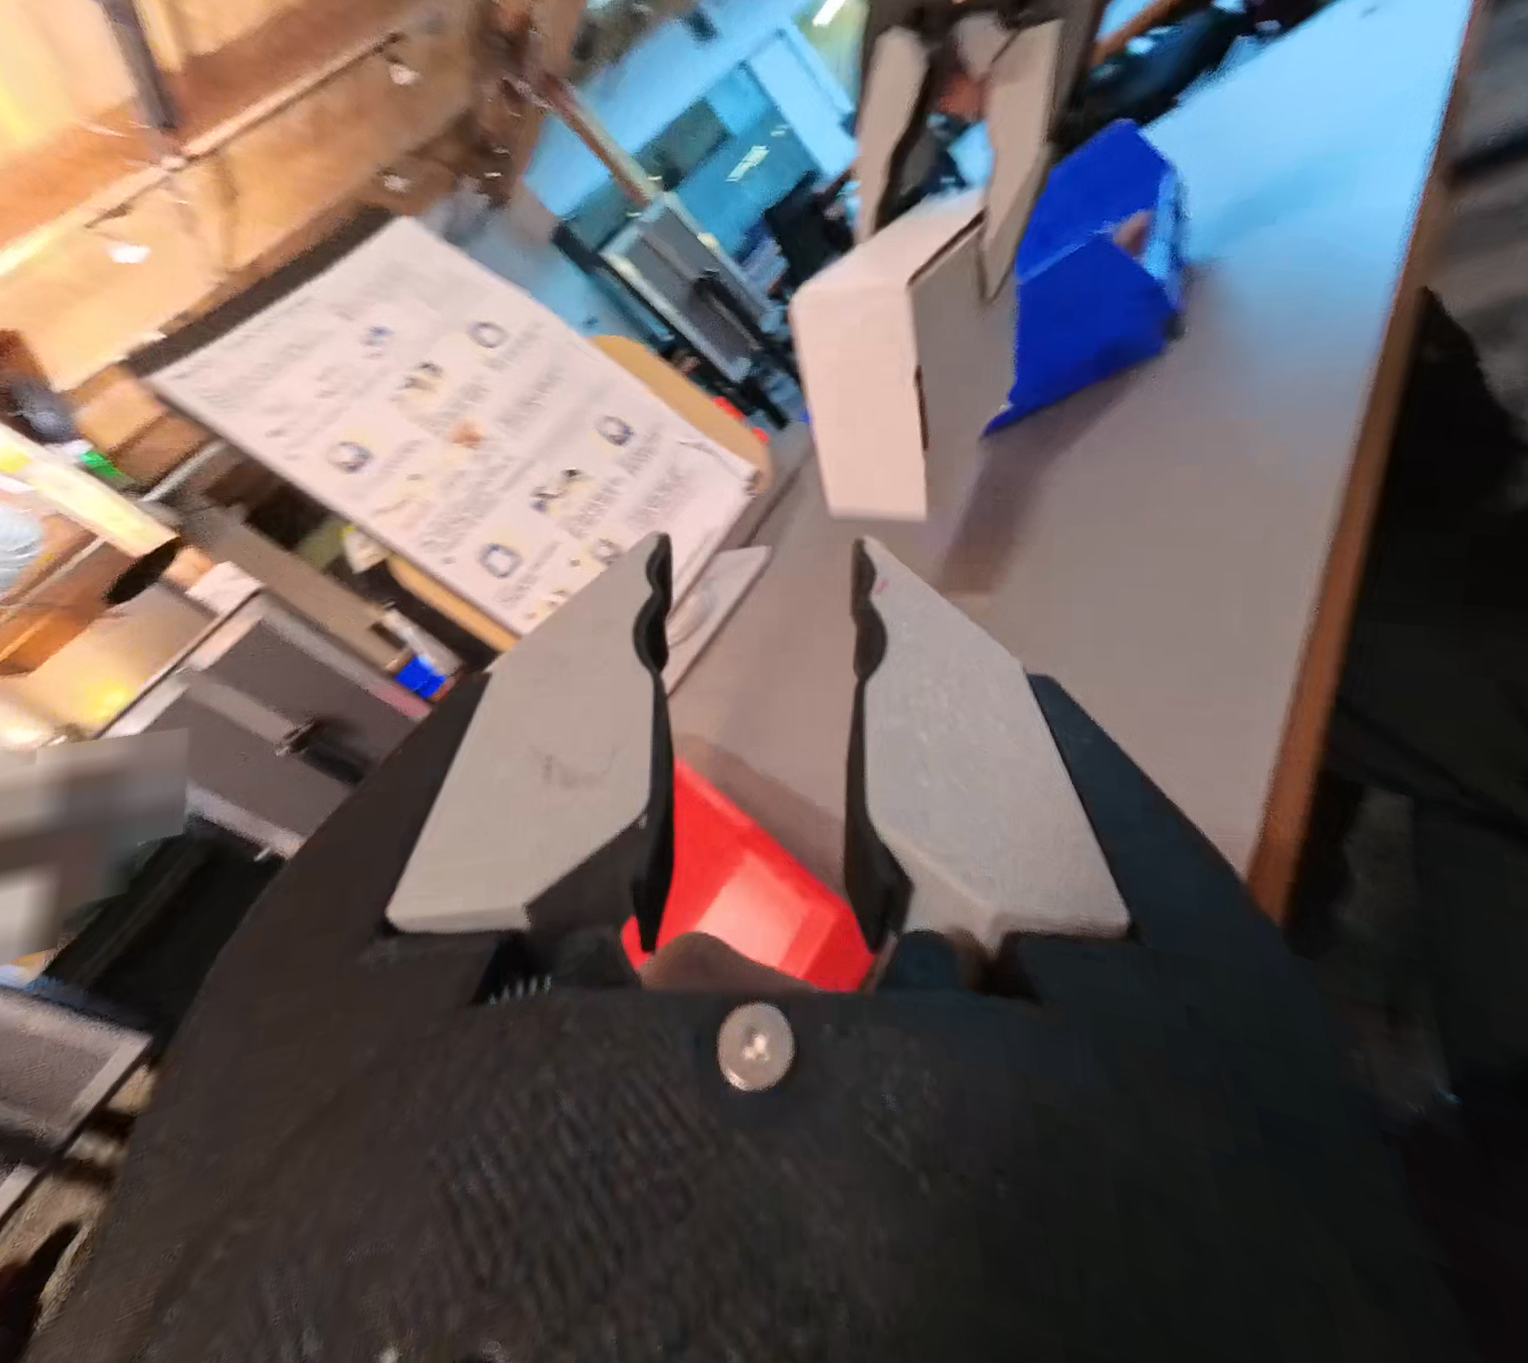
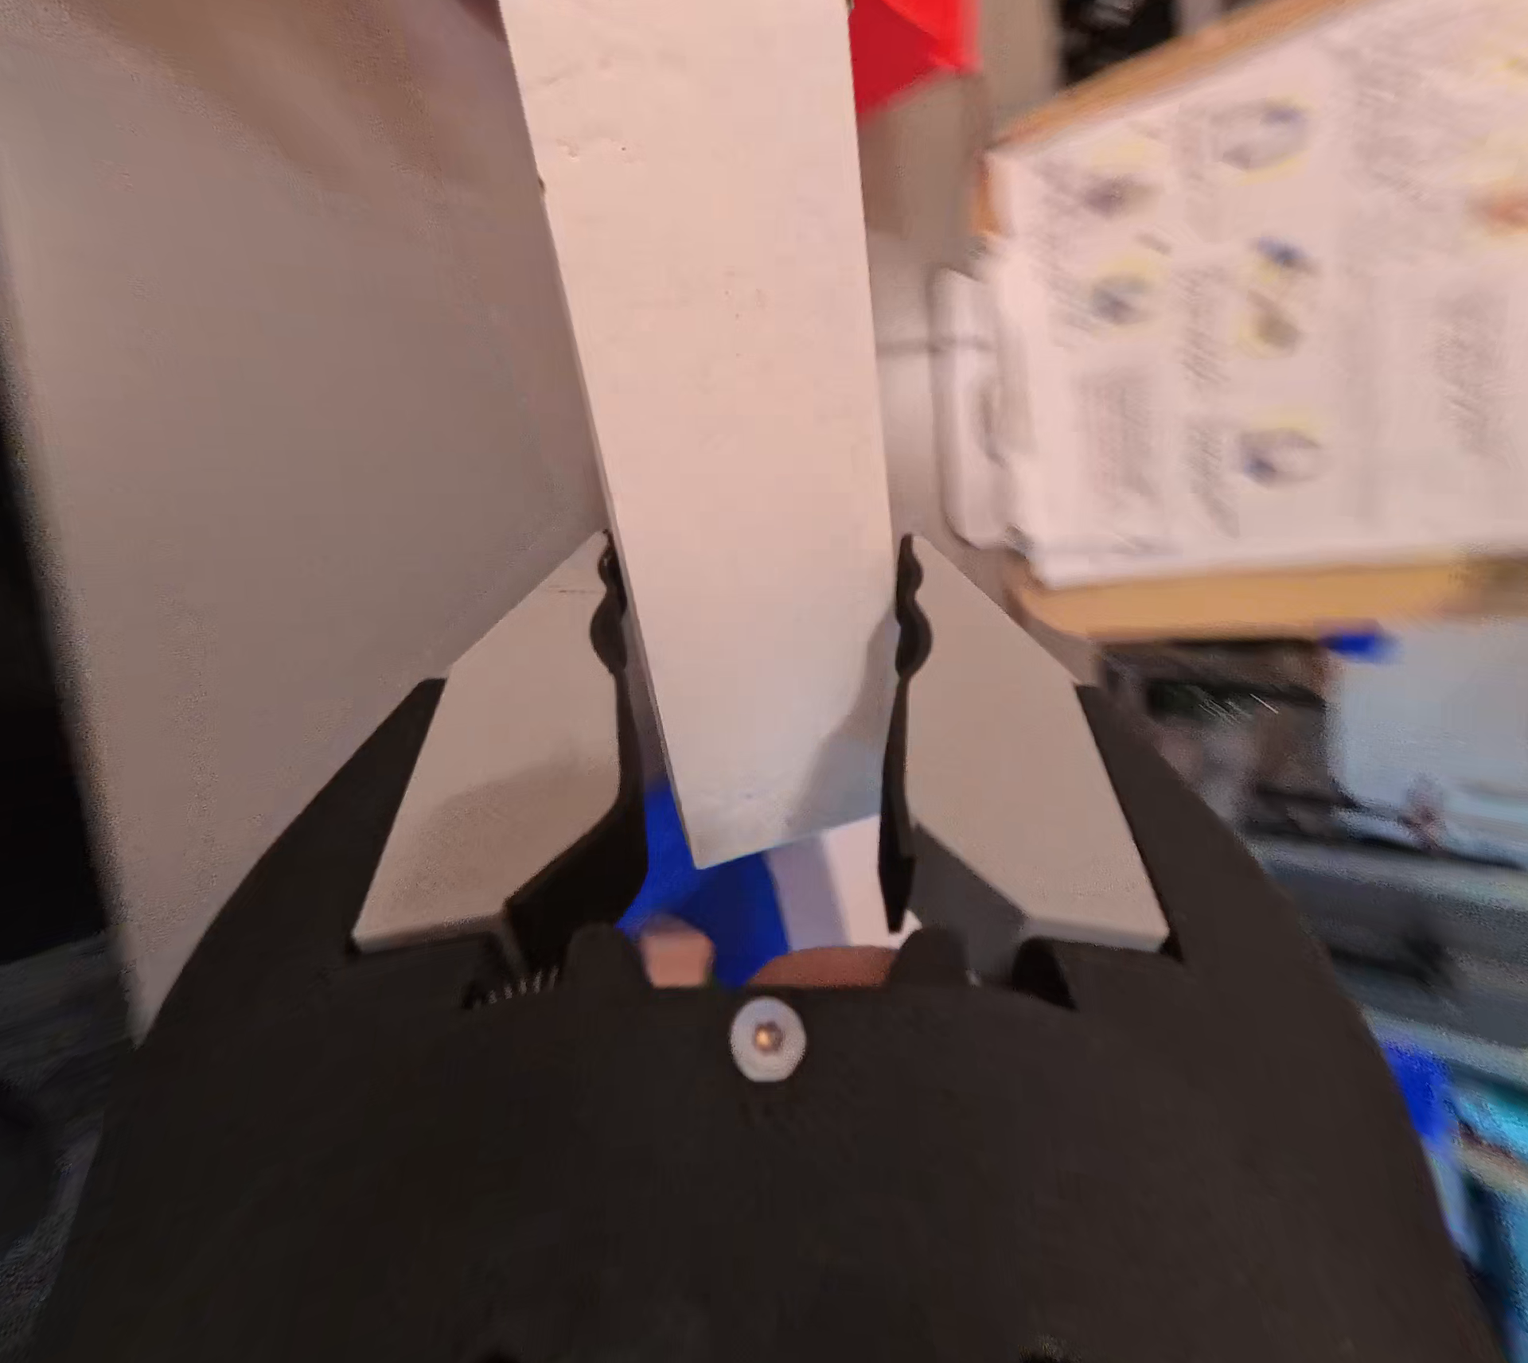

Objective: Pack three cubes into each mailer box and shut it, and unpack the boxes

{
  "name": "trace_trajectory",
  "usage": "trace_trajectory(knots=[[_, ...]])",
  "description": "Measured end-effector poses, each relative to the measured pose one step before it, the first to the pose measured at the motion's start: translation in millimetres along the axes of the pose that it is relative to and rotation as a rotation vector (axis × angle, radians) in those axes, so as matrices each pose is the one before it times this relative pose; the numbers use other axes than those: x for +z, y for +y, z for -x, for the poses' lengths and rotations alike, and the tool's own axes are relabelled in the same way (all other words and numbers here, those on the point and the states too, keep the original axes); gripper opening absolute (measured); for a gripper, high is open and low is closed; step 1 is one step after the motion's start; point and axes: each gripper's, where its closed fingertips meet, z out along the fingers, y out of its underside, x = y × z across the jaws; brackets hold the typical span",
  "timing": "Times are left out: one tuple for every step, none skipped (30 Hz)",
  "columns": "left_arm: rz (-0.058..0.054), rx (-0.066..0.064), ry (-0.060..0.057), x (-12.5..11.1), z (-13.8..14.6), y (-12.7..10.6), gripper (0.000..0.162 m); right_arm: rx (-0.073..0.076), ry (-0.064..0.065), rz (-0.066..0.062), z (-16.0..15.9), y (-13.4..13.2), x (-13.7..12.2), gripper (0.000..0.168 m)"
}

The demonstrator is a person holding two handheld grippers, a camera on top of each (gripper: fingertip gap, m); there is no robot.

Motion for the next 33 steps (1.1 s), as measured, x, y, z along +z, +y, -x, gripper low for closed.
trace_trajectory(knots=[[0.0146, -0.0057, -0.0559, -4.75, 12.4, 1.83, 0.04, 0.0092, 0.1119, 0.0272, -23.6, 18.72, -15.05, 0.064], [0.0275, -0.0019, -0.0524, -2.49, 11.14, 3.59, 0.041, 0.0047, 0.1081, 0.0308, -23.54, 19.21, -12.04, 0.065], [0.028, -0.0043, -0.046, -0.88, 9.36, 3.29, 0.041, -0.01, 0.1023, 0.0251, -21.87, 17.99, -9.08, 0.064], [0.0246, -0.0133, -0.0293, 0.24, 6.05, 2.61, 0.041, -0.0272, 0.0986, 0.0185, -19.62, 16.4, -6.51, 0.064], [0.0224, -0.0234, 0.0008, 0.78, 0.94, 2.09, 0.043, -0.0355, 0.0972, 0.0143, -17.27, 14.63, -4.15, 0.064], [0.0112, -0.0237, 0.0163, 1.17, -2.03, 0.51, 0.043, -0.0406, 0.0826, 0.0107, -13.09, 13.41, -1.9, 0.064], [-0.0013, -0.0173, 0.0077, 1.54, -1.32, -1.01, 0.043, -0.0471, 0.0597, 0.0085, -7.49, 12.69, 0.7, 0.064], [-0.0025, -0.0127, -0.0043, 2.01, 0.42, -0.97, 0.044, -0.0458, 0.0545, 0.0113, -4.54, 12.56, 3.34, 0.064], [0.0049, -0.0137, -0.0073, 2.43, 1.19, 0.3, 0.044, -0.0357, 0.0379, 0.0153, -0.83, 12.59, 6.03, 0.064], [0.0071, -0.016, -0.0086, 2.69, 1.51, 0.83, 0.044, -0.0188, 0.0043, 0.0152, 4.62, 11.73, 8.21, 0.064], [0.0065, -0.0208, -0.0091, 2.52, 1.75, 1.29, 0.045, -0.0017, -0.0198, 0.0101, 8.37, 9.81, 9.86, 0.064], [0.0087, -0.0243, -0.0057, 2.77, 1.56, 2.01, 0.045, 0.0069, -0.025, -0.0021, 9.72, 7.38, 11.7, 0.064], [0.01, -0.0246, -0.005, 2.93, 1.55, 2.98, 0.045, 0.0033, -0.0344, -0.0052, 12.13, 6.19, 13.51, 0.064], [0.0135, -0.0224, -0.001, 3.32, 1.19, 4.22, 0.044, -0.0085, -0.035, 0.0005, 13.72, 6.18, 15.36, 0.064], [0.0161, -0.0193, -0.0023, 3.87, 1.52, 5.32, 0.044, -0.02, -0.0358, 0.0056, 15.57, 5.61, 16.49, 0.065], [0.0191, -0.0193, -0.0101, 4.14, 2.95, 5.89, 0.043, -0.0299, -0.0515, 0.0124, 18.63, 5.21, 15.87, 0.065], [0.0227, -0.0195, -0.0154, 4.27, 4.0, 6.28, 0.043, -0.0359, -0.0576, 0.0119, 19.21, 3.87, 13.41, 0.063], [0.0241, -0.0199, -0.0199, 3.76, 4.76, 6.06, 0.043, -0.0348, -0.0373, 0.0008, 14.66, 1.92, 9.76, 0.062], [0.0212, -0.0201, -0.0144, 2.79, 3.82, 4.78, 0.043, -0.0263, -0.0343, -0.0066, 11.69, 0.97, 5.22, 0.064], [0.016, -0.0206, 0.0032, 1.31, 0.88, 3.58, 0.043, -0.0065, -0.0326, -0.0058, 8.26, 0.51, 1.04, 0.065], [0.0083, -0.0163, 0.0176, -0.14, -1.64, 2.08, 0.043, 0.0081, -0.0196, -0.0032, 3.63, 0.54, -1.69, 0.065], [0.002, -0.0111, 0.0163, -0.65, -1.59, 1.17, 0.044, 0.0049, -0.0216, 0.0068, 2.18, 2.29, -3.16, 0.066], [0.003, -0.0108, 0.0056, -0.22, 0.21, 1.26, 0.044, 0.005, -0.0288, 0.0172, 2.15, 4.41, -4.03, 0.069], [0.0105, -0.0173, -0.004, 0.71, 1.95, 2.34, 0.044, 0.0132, -0.0169, 0.0254, -0.32, 6.34, -4.46, 0.076], [0.0196, -0.026, -0.0023, 1.88, 2.03, 3.97, 0.045, 0.0233, -0.0109, 0.0279, -1.75, 7.12, -5.31, 0.083], [0.025, -0.0323, 0.0088, 2.71, 0.26, 5.28, 0.048, 0.042, -0.0121, 0.0218, -2.02, 6.92, -6.65, 0.086], [0.0247, -0.033, 0.0129, 3.04, -0.57, 5.39, 0.052, 0.0619, -0.0092, 0.0088, -2.67, 5.51, -7.87, 0.084], [0.0217, -0.0311, 0.0095, 2.79, -0.3, 4.72, 0.055, 0.0732, -0.0076, -0.0051, -2.16, 3.9, -8.55, 0.084], [0.0206, -0.0229, 0.0147, 1.96, -1.72, 4.4, 0.059, 0.0765, -0.0061, -0.0182, -1.41, 2.01, -8.25, 0.084], [0.0173, -0.0145, 0.0118, 1.32, -1.97, 3.4, 0.062, 0.0733, 0.007, -0.0259, -2.34, 0.37, -6.72, 0.082], [0.0088, -0.0091, 0.0034, 0.99, -1.4, 1.84, 0.064, 0.0683, 0.0285, -0.0203, -4.16, 0.29, -4.62, 0.074], [0.0064, -0.005, -0.0036, 0.86, -0.64, 1.39, 0.064, 0.062, 0.0159, -0.0096, -0.55, 0.57, -3.23, 0.07], [0.0172, -0.0015, -0.0126, 1.24, 0.67, 2.99, 0.064, 0.0661, -0.0116, -0.004, 5.49, -0.06, -3.58, 0.071]])
